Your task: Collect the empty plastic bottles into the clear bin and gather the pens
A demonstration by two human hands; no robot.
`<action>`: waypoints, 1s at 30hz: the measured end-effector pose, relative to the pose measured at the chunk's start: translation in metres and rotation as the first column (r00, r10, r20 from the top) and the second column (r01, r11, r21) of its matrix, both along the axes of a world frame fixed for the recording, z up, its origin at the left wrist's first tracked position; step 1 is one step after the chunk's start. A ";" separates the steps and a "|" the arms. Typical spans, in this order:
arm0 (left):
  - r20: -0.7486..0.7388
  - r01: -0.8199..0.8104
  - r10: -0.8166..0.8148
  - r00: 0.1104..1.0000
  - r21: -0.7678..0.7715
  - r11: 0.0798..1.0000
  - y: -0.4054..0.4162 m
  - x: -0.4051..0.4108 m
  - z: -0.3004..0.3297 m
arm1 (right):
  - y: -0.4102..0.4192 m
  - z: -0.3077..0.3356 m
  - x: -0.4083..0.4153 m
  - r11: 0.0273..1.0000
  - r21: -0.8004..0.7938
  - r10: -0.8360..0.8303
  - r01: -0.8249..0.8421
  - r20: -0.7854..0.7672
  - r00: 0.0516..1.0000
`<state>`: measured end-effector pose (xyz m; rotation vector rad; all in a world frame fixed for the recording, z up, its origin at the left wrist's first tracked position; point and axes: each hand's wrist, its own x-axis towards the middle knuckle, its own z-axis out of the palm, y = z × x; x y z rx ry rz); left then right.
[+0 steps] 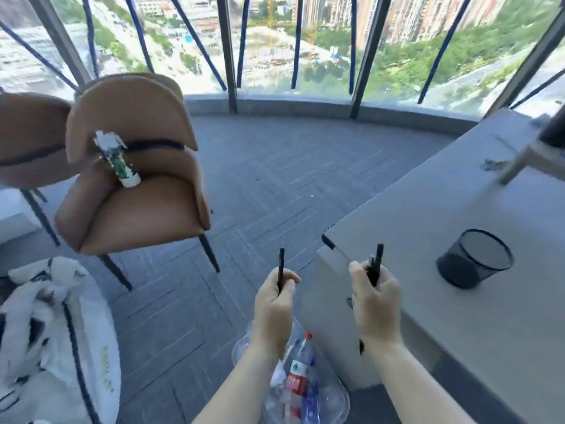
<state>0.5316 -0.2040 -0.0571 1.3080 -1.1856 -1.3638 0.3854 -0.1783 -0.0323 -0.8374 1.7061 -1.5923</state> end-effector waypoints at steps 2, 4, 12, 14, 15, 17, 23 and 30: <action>-0.097 0.059 -0.060 0.993 -0.016 0.998 -0.015 -0.061 0.033 | -0.005 0.030 -0.057 0.987 -0.089 -0.130 0.134 0.043 0.991; -0.181 0.146 -0.148 0.972 -0.022 0.989 -0.023 -0.121 0.059 | -0.007 0.056 -0.108 0.943 -0.183 -0.260 0.278 0.117 0.959; -0.391 0.364 -0.375 0.841 -0.105 0.926 -0.054 -0.308 0.112 | -0.033 0.088 -0.240 0.716 -0.401 -0.512 0.572 0.257 0.820; -0.368 0.404 -0.421 0.829 -0.127 0.906 -0.062 -0.334 0.101 | -0.038 0.081 -0.256 0.696 -0.401 -0.539 0.596 0.257 0.802; -0.355 0.434 -0.452 0.818 -0.135 0.891 -0.065 -0.349 0.092 | -0.040 0.074 -0.265 0.682 -0.410 -0.553 0.605 0.251 0.794; -0.311 0.445 -0.465 0.829 -0.136 0.885 -0.071 -0.360 0.079 | -0.044 0.065 -0.269 0.695 -0.395 -0.553 0.601 0.240 0.798; -0.122 0.597 -0.613 0.781 -0.143 0.789 -0.084 -0.371 0.047 | -0.034 0.030 -0.275 0.732 -0.313 -0.600 0.605 0.123 0.790; -0.189 0.474 -0.481 0.856 -0.084 0.877 -0.096 -0.327 0.068 | 0.016 0.045 -0.268 0.521 -0.309 -0.809 0.795 0.118 0.576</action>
